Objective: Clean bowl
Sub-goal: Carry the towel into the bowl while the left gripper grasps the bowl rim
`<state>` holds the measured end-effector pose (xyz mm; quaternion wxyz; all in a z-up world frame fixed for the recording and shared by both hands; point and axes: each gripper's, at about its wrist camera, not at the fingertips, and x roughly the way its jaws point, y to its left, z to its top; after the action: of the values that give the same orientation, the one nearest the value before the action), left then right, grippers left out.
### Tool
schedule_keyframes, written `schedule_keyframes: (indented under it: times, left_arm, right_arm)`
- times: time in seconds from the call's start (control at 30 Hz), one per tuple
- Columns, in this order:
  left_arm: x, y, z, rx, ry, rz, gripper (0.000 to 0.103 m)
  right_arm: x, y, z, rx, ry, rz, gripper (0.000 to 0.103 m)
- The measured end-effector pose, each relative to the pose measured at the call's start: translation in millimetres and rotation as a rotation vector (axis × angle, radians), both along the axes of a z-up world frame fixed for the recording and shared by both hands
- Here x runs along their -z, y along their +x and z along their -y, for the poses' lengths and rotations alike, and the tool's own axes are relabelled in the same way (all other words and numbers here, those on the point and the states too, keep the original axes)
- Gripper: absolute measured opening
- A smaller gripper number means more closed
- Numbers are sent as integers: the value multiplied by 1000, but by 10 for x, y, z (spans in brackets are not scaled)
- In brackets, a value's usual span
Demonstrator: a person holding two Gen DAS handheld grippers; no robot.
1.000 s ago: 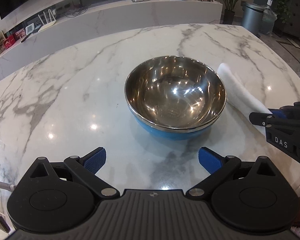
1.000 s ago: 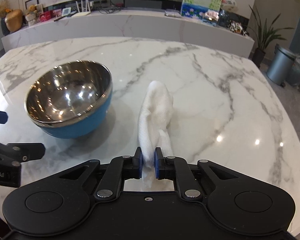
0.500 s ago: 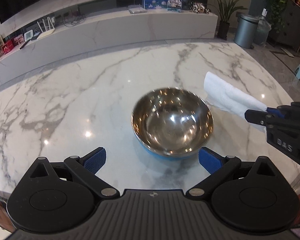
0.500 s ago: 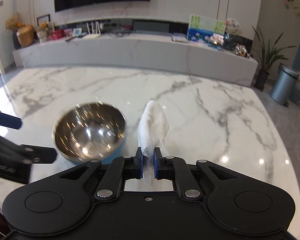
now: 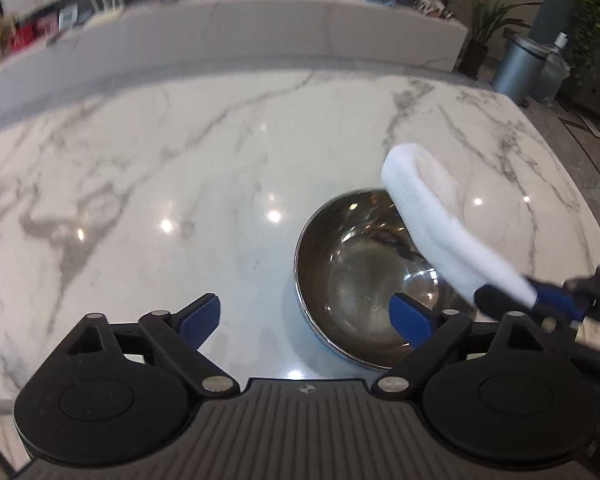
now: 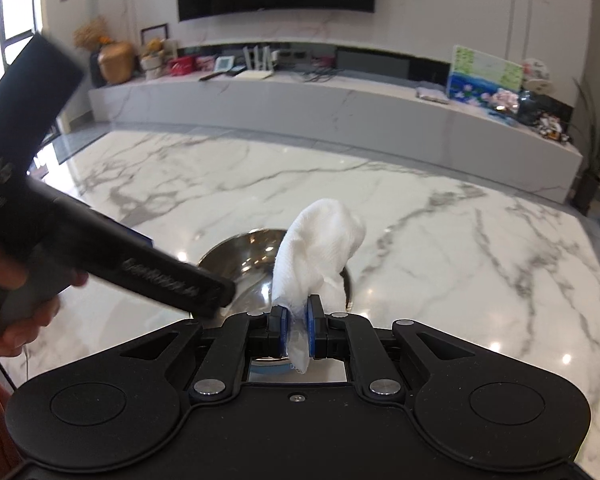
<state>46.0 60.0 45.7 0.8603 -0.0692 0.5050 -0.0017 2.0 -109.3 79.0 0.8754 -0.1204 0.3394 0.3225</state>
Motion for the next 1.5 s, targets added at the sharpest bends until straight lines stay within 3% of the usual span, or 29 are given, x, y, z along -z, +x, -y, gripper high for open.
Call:
schedule_keyframes:
  times: [0.1,0.37,0.73,0.9,0.97,1.17,1.3,1.5]
  left_arm:
    - [85,32,-35,-1,-11,-19,76]
    - [178,57,-93,-3,-42,-44,50]
    - [258,82,-96,-18,-32,-50,35]
    - [275,96,-20,4,-1,-41,34]
    - [282,97,18,13,14,-33,33]
    - [263,82,64,25,11,-8,13]
    - [265,65,87,27,19,4,13]
    - [230,4,134,43,32,31,13]
  right_arm:
    - [59,21,-12,-8,-5,-18,8]
    - [144,-11,30,-19,-12,-40,8]
    - [104,-92,151,-41,52,-79,15]
    - [54,-141,185,-33,60,-60,37]
    - [38,-136,187,-35,63,-52,39]
    - [84,-119,185,-25,62,-68,36]
    - [144,-102,174,-18,42,-75,25]
    - [167,-90,222,-16,19,-89,20]
